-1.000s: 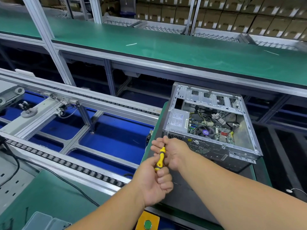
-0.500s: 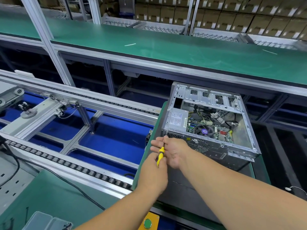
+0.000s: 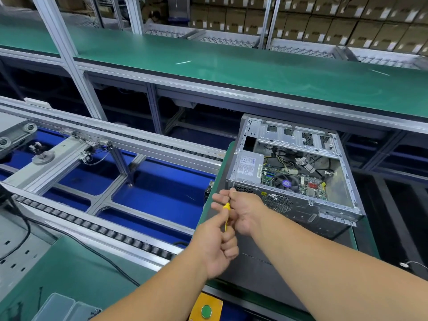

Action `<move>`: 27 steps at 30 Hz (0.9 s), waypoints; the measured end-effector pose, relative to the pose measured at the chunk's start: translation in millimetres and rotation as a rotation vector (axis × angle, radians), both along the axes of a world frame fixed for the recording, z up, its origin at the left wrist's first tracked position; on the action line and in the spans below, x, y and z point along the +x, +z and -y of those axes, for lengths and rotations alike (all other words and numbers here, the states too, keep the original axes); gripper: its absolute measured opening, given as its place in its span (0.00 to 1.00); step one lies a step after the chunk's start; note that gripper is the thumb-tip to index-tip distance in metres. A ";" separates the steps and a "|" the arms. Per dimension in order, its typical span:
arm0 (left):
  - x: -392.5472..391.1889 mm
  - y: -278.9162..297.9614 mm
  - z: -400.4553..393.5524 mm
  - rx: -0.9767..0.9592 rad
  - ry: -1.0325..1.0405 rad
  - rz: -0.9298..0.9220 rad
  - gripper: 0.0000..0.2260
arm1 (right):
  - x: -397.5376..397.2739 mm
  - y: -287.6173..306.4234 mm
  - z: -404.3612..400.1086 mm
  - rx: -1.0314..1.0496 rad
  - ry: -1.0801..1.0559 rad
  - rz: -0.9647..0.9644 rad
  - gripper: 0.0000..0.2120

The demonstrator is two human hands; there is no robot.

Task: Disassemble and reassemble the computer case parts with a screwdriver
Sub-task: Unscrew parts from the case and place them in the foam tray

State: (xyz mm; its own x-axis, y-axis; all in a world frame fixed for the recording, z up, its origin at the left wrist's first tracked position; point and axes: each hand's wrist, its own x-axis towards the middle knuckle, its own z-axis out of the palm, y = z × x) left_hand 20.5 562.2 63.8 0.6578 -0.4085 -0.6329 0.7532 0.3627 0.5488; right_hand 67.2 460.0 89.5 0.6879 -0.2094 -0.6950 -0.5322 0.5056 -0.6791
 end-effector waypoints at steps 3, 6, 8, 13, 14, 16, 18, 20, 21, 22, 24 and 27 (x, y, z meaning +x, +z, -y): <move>-0.7 8.6 4.5 -0.005 0.038 -0.008 0.15 | 0.2 0.6 0.2 0.000 0.022 0.014 0.15; -4.6 2.7 6.4 0.642 -0.071 0.450 0.10 | 0.8 0.4 0.9 0.028 0.032 0.010 0.16; -6.7 0.0 6.1 0.644 -0.086 0.488 0.09 | -0.5 0.1 1.4 0.045 0.040 0.013 0.16; -7.3 -25.5 -9.6 0.401 -0.005 -0.005 0.14 | -10.5 -14.1 13.7 -0.182 0.087 0.028 0.15; -7.6 -33.3 -11.7 0.431 0.014 -0.042 0.13 | -14.8 -19.1 18.9 -0.230 0.097 0.029 0.15; -6.2 -45.0 -13.7 0.471 0.033 -0.054 0.14 | -26.4 -28.9 30.3 -0.320 0.154 0.012 0.14; 0.3 -44.7 -13.0 0.428 0.076 -0.034 0.15 | -39.8 -36.1 39.6 -0.392 0.244 -0.005 0.13; 10.0 -43.0 -11.4 0.324 0.124 -0.014 0.13 | -52.1 -41.2 44.3 -0.441 0.335 -0.023 0.14; 15.0 -42.3 -10.0 0.272 0.142 -0.015 0.11 | -57.1 -42.2 45.3 -0.458 0.375 -0.029 0.15; 19.4 -40.5 -8.6 0.228 0.161 -0.015 0.09 | -61.6 -42.3 45.6 -0.478 0.415 -0.027 0.15; 26.3 -36.4 -4.2 0.172 0.202 -0.010 0.06 | -68.4 -39.5 45.3 -0.528 0.488 0.001 0.15; 35.4 -30.0 3.9 0.233 0.166 0.004 0.06 | -74.1 -29.9 45.8 -0.607 0.543 0.066 0.13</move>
State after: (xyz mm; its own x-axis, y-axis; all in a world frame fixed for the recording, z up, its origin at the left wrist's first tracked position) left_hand 55.8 558.3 33.8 0.7060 -0.1392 -0.6943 0.6919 0.3445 0.6345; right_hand -6.9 414.2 59.6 0.8370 -0.1617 -0.5227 -0.5469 -0.2773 -0.7900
